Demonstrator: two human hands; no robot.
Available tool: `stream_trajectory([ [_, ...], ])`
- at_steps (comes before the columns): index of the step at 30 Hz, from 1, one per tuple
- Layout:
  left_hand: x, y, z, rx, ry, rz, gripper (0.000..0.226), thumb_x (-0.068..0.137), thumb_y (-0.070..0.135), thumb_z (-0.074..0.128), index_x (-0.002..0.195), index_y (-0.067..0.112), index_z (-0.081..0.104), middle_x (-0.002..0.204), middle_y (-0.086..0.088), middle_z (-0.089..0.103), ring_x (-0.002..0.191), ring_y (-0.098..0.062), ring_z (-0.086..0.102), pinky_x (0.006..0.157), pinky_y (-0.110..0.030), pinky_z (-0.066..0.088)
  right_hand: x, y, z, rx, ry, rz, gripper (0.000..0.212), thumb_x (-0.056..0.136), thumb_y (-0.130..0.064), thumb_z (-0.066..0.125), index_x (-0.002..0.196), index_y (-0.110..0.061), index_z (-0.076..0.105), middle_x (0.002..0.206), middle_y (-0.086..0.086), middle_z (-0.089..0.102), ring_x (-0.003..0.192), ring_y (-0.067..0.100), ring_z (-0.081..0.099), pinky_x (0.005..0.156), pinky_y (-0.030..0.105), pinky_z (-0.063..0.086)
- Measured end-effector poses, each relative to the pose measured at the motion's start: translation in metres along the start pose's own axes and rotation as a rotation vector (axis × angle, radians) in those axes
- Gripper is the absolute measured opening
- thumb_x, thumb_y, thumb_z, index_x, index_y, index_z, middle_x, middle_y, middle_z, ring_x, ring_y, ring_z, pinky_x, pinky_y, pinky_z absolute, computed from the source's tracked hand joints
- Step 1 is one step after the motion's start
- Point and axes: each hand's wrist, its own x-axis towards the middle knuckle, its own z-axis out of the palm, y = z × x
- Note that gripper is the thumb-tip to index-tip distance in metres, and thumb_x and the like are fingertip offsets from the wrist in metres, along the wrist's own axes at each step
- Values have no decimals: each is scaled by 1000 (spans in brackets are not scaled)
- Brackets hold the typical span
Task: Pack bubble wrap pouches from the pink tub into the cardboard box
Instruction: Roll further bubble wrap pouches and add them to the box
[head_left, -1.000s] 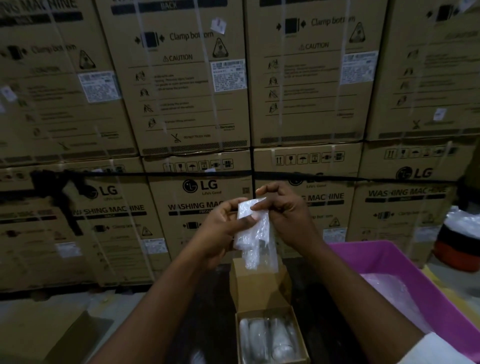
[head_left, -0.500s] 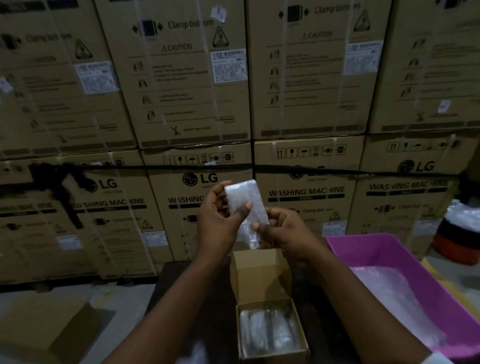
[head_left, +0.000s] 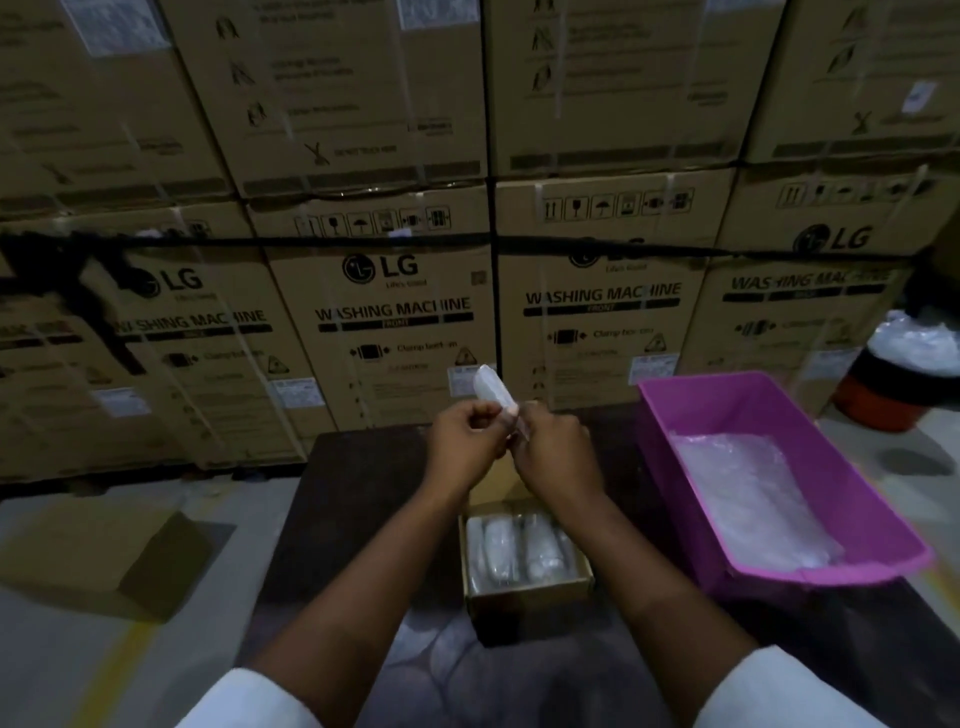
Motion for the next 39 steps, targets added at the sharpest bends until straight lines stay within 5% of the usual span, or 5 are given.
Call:
stream_trajectory([
  [10,-15,-114,12,-17,10,-366,17,91,14,62,86,2,72,78,-18,69,72,-24,64,66,-34,53,-60,43,73,-11,-452,175,66,76,-35,36,140,-17,37,114,9,63,109,28,59,89,39,47],
  [14,-21,-142,15,-3,13,-411,17,91,16,64,83,4,72,72,-13,66,67,-21,59,59,-28,46,-70,59,87,-27,-601,212,59,84,-34,40,141,-22,37,123,6,62,118,24,53,106,41,38],
  [22,-4,-175,18,88,105,-474,27,90,3,58,70,19,69,74,-13,69,61,-21,58,61,-31,46,-53,71,89,-34,-578,249,41,91,-25,46,130,-16,55,125,17,61,123,31,50,109,39,33],
  [34,-5,-177,21,239,123,-434,15,81,11,70,86,21,60,93,-8,70,82,-29,69,75,-44,58,-13,87,100,-16,-560,315,41,92,-24,55,130,-7,58,129,12,61,118,28,56,95,28,43],
  [39,-11,-172,17,357,37,-319,14,84,6,65,95,14,69,95,-4,71,83,-19,67,72,-27,53,-8,86,104,-12,-595,377,40,87,-34,62,108,0,64,98,18,70,84,32,68,78,41,56],
])
